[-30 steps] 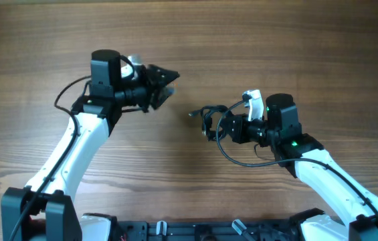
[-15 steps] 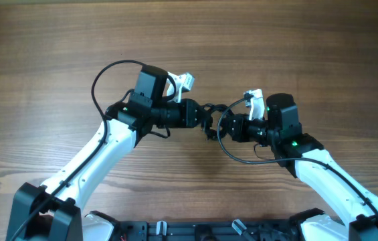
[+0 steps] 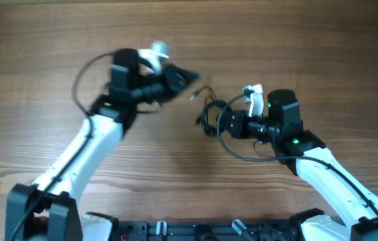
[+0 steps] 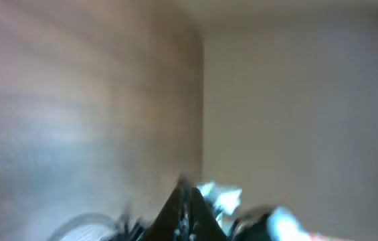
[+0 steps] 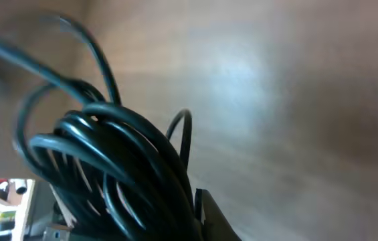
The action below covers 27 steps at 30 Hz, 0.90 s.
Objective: Untangle cables
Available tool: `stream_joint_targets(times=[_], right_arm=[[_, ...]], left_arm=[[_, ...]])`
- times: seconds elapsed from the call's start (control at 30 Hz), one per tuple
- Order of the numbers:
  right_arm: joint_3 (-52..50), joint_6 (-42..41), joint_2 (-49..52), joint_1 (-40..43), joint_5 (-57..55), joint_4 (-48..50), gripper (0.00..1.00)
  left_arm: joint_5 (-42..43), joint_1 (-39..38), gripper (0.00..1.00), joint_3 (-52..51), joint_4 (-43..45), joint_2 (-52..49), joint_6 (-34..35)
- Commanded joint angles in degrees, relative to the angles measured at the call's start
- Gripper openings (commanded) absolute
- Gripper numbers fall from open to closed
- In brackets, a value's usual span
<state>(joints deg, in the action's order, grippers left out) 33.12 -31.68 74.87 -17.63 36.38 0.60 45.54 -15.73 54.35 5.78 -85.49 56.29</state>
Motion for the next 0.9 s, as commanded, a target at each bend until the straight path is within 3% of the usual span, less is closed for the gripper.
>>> stream_joint_targets(times=[0.0,0.1,0.13,0.17,0.2,0.27,0.3,0.37,0.5,0.57,0.63,0.73,0.8,0.87], right_arm=[[-1.64,0.17,0.66,-0.2,0.55,-0.63,0.06],[-1.64,0.15,0.66,-0.2,0.55,-0.61,0.06],[-1.64,0.15,0.66,-0.2,0.55,-0.61,0.06],[-1.64,0.15,0.66,-0.2,0.55,-0.63,0.07],[-1.64,0.13,0.66,-0.2,0.55,-0.61,0.1],[-1.64,0.13,0.66,-0.2,0.57,-0.5,0.19],[-1.64,0.15,0.66,-0.2,0.59,-0.48,0.19],[-1.64,0.35,0.66,-0.2,1.25,-0.37,0.06],[-1.64,3.02,0.66,-0.2,4.11,3.1,0.04],[-1.64,2.97,0.66,-0.2,6.67,6.38,0.04],[-1.64,1.44,0.66,-0.2,9.2,10.19,0.04],[-1.64,-0.04,0.66,-0.17,9.14,13.0,0.04],[-1.64,0.09,0.66,-0.17,9.11,13.55,0.04],[-1.64,0.24,0.66,-0.17,8.59,13.81,0.04]], left_arm=[[0.44,9.07,0.04,1.07,-3.02,1.16,9.18],[-2.03,12.83,0.05,1.07,-10.34,1.16,9.07],[-2.58,13.99,0.2,1.07,-13.11,1.16,7.3],[-2.51,14.43,0.45,1.07,-14.82,1.16,4.39],[-2.34,14.34,0.62,1.07,-16.33,1.16,1.79],[-0.72,12.96,0.74,1.07,-18.56,1.14,-4.44],[0.04,11.87,0.74,1.05,-19.17,1.14,-8.35],[3.96,8.9,0.72,1.05,-19.39,1.14,-17.64],[11.58,3.8,0.72,1.07,-20.04,1.16,-31.15],[11.45,2.05,0.68,1.05,-20.83,1.14,-32.98],[11.43,1.31,0.54,1.05,-21.9,1.14,-34.05],[11.41,1.31,0.52,1.05,-22.99,1.14,-34.07],[10.23,1.31,0.3,1.05,-23.85,1.14,-34.05],[8.37,1.31,0.26,1.05,-25.31,1.14,-34.03]])
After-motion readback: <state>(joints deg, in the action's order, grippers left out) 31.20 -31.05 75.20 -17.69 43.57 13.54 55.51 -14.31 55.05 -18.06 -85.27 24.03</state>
